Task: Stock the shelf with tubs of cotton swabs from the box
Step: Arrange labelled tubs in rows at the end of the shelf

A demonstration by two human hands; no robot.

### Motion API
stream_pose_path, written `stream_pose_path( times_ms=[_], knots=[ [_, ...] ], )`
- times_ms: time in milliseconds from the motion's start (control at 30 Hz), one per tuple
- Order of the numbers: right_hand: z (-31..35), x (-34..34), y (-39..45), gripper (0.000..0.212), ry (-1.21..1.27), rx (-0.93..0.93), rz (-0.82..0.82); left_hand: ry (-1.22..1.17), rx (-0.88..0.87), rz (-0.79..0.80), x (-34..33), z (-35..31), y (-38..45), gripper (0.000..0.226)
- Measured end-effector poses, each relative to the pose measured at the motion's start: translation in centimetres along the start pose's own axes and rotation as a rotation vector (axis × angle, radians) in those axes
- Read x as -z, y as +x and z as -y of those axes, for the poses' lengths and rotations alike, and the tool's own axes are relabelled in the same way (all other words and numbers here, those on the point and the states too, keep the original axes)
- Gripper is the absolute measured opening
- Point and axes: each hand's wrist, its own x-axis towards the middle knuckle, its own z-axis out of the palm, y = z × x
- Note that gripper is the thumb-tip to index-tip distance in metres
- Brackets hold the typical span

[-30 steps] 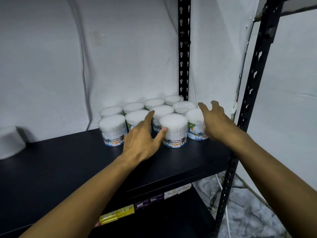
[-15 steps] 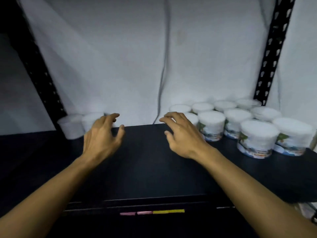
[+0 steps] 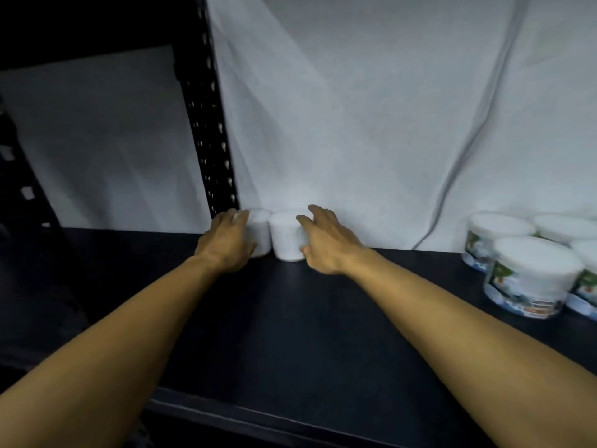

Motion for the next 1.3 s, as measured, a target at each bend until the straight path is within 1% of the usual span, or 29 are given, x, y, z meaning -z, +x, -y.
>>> stream_pose_path(
  times_ms=[167, 233, 333, 433, 667, 767, 933, 1167, 1300],
  knots=[
    [0.9, -2.1, 3.2, 0.055, -0.037, 0.019, 0.080, -0.005, -0.014, 0.041, -2.3, 1.9, 2.4, 0.067],
    [0.9, -2.9, 3.7, 0.053, -0.038, 0.020, 0.056, -0.024, -0.039, 0.007, -2.8, 2.1, 2.6, 0.061],
    [1.0, -3.8, 3.6, 0.049, 0.009, 0.021, -0.026, -0.053, -0.075, -0.057, -3.0, 1.7, 2.4, 0.051],
    [1.0, -3.7, 3.1, 0.046, 0.064, 0.015, -0.061, -0.092, -0.093, -0.094, -2.9, 1.1, 1.9, 0.045],
    [0.4, -2.3, -1.1, 0.042, 0.046, -0.032, -0.122, -0.116, -0.193, -0.183, -2.3, -1.0, -1.4, 0.021],
    [-0.2, -1.2, -4.2, 0.043, 0.092, -0.060, -0.136, -0.138, -0.227, -0.183, -2.2, -2.4, -3.4, 0.024],
    [-1.4, 0.8, -10.1, 0.048, 0.158, -0.128, -0.174, -0.198, -0.264, -0.182, -1.8, -5.7, -8.7, 0.043],
    [-2.9, 3.1, -18.6, 0.044, 0.174, -0.210, -0.293, -0.310, -0.349, -0.163, -0.2, -10.8, -15.2, 0.049],
    [-3.5, 4.3, -22.7, 0.040, 0.170, -0.230, -0.327, -0.359, -0.354, -0.119, 0.4, -13.0, -17.9, 0.058]
  ],
)
